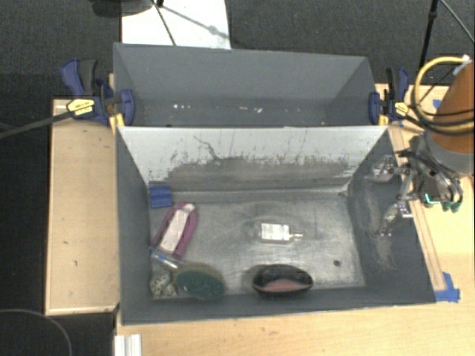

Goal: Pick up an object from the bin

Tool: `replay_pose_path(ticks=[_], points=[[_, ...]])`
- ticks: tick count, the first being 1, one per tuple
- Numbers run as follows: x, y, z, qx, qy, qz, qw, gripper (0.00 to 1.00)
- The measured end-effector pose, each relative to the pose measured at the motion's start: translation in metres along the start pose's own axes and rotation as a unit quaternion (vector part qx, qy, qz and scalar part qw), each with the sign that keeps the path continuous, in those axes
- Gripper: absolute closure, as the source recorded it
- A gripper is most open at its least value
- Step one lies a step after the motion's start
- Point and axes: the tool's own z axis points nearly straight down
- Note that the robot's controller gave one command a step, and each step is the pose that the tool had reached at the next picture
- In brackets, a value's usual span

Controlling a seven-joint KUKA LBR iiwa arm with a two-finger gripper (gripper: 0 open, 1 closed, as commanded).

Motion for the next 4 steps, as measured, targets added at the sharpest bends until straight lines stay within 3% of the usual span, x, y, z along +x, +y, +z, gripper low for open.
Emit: replay_pose_path(ticks=[1, 2, 3, 4], points=[[-0.014, 0.164, 0.155, 0.0, -0.0055, -0.01, 0.9999, 0.0], [-0.021, 0.147, 0.123, 0.001, -0.0056, -0.006, 1.0, 0.0], [-0.023, 0.149, 0.125, 0.0, -0.0055, 0.013, 0.9999, 0.0], [-0.021, 0.149, 0.153, 0.0, -0.0057, -0.008, 1.0, 0.0]])
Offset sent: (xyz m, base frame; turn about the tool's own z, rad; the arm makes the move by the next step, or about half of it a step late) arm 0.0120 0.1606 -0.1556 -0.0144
